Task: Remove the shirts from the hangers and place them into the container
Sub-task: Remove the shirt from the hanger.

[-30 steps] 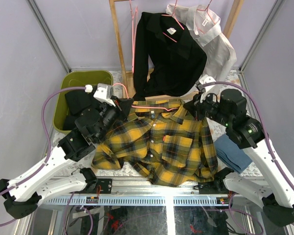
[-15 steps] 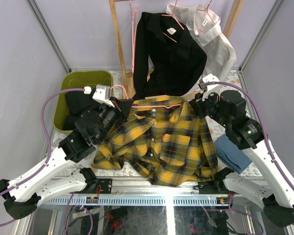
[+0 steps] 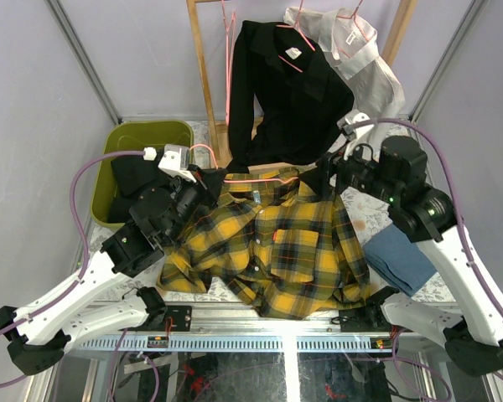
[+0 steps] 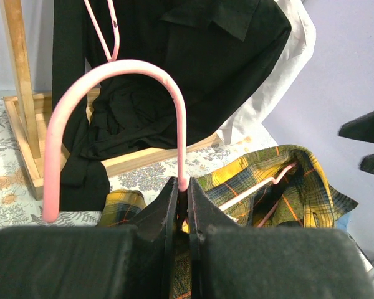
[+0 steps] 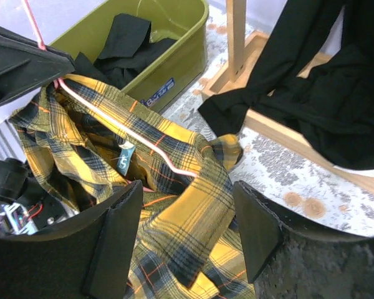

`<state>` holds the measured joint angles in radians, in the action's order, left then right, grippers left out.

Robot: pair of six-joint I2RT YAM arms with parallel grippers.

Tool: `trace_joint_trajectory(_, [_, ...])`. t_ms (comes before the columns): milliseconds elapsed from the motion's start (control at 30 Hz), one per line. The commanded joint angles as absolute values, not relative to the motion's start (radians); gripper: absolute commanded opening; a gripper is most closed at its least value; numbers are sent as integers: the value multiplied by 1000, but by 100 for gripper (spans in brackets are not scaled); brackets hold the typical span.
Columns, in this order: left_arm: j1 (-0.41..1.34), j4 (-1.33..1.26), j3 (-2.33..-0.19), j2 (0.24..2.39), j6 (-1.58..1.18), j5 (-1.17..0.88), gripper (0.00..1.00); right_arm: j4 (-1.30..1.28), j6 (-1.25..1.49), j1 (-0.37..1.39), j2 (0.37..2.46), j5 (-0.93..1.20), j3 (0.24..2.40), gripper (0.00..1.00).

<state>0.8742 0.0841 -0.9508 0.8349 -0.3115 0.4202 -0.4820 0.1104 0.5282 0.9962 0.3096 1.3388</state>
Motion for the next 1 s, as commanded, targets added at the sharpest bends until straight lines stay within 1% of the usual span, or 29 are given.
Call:
trace_joint_trajectory(0, [868, 22, -993, 828, -301, 449, 0, -544, 170, 528, 1091, 364, 1415, 67])
trace_joint_trajectory(200, [869, 30, -997, 828, -297, 457, 0, -643, 153, 527, 1153, 231, 1451, 64])
trace_joint_trajectory(333, [868, 34, -1005, 841, -299, 462, 0, -650, 155, 528, 1166, 271, 1461, 63])
trace_joint_trajectory(400, [868, 36, -1007, 848, -300, 462, 0, -655, 152, 528, 1167, 260, 1462, 60])
trace_joint_trajectory(467, [868, 45, -1013, 852, -302, 464, 0, -670, 133, 528, 1165, 191, 1460, 51])
trace_joint_trajectory(600, [868, 55, -1014, 843, -299, 462, 0, -673, 94, 528, 1129, -48, 1418, 15])
trace_joint_trajectory(667, [868, 48, -1006, 832, -295, 456, 0, -663, 77, 528, 1114, -138, 1392, 1])
trace_joint_trajectory(700, [868, 39, -1002, 825, -292, 451, 0, -661, 72, 529, 1110, -166, 1380, 0])
trace_joint_trajectory(967, [869, -23, -944, 759, -284, 437, 0, -679, 61, 526, 1132, -317, 1354, 1])
